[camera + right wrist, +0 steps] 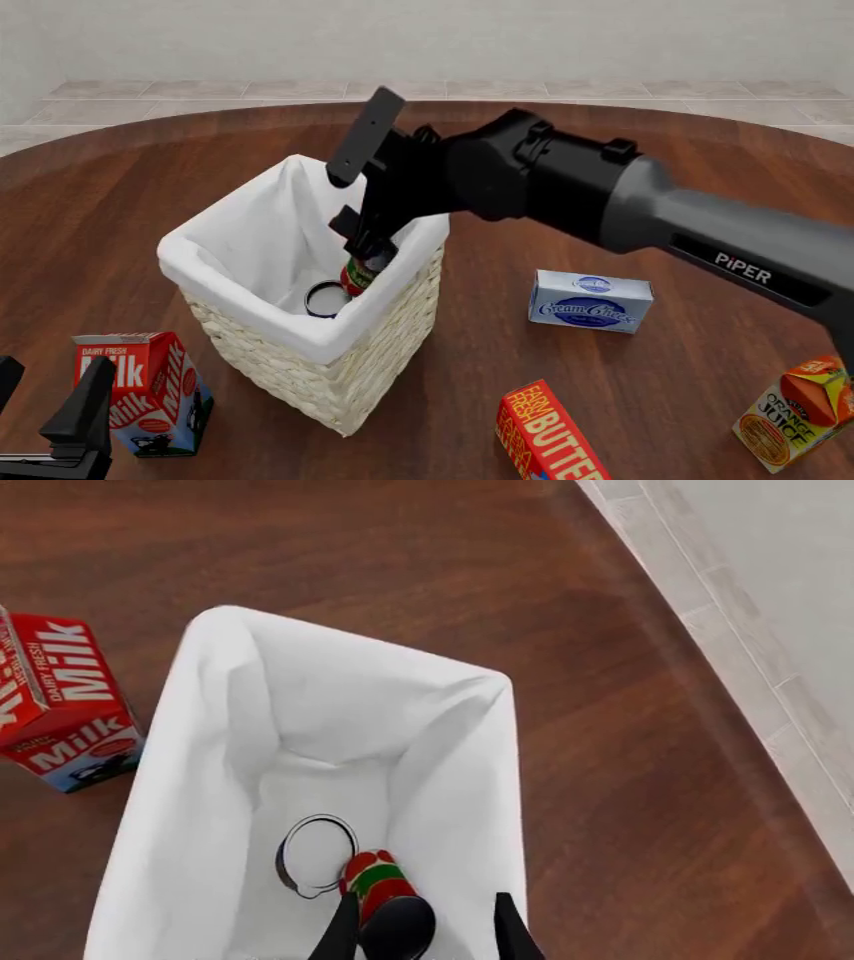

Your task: Pick up the alphabet soup and the tomato sauce, and put them in the basket.

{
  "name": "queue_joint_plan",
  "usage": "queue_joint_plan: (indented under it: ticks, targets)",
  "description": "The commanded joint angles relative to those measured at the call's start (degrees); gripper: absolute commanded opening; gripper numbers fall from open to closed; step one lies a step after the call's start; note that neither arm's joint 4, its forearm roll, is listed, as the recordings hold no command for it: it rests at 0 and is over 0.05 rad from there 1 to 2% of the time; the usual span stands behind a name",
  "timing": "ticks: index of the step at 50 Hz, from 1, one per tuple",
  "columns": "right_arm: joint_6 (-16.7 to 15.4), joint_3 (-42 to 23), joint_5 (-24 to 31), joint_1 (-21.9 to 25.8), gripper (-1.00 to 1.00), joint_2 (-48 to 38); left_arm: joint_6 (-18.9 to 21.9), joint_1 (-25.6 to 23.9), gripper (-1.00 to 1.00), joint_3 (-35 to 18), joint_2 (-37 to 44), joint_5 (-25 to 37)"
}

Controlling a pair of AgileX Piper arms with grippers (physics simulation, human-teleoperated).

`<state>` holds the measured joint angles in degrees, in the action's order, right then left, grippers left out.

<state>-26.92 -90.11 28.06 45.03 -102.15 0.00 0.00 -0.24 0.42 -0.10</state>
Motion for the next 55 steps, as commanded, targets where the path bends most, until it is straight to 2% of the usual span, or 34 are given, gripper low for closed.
queue_joint_plan:
  ticks: [1, 55]
  targets:
    - [-0.3, -0.3, 0.9, 0.3, 1.00, 1.3, 0.0, 0.0, 1.00, 0.0, 0.0, 0.0]
    - [-1.9, 0.8, 3.2, 0.4, 1.00, 8.3, 0.0, 0.0, 1.00, 0.0, 0.0, 0.0]
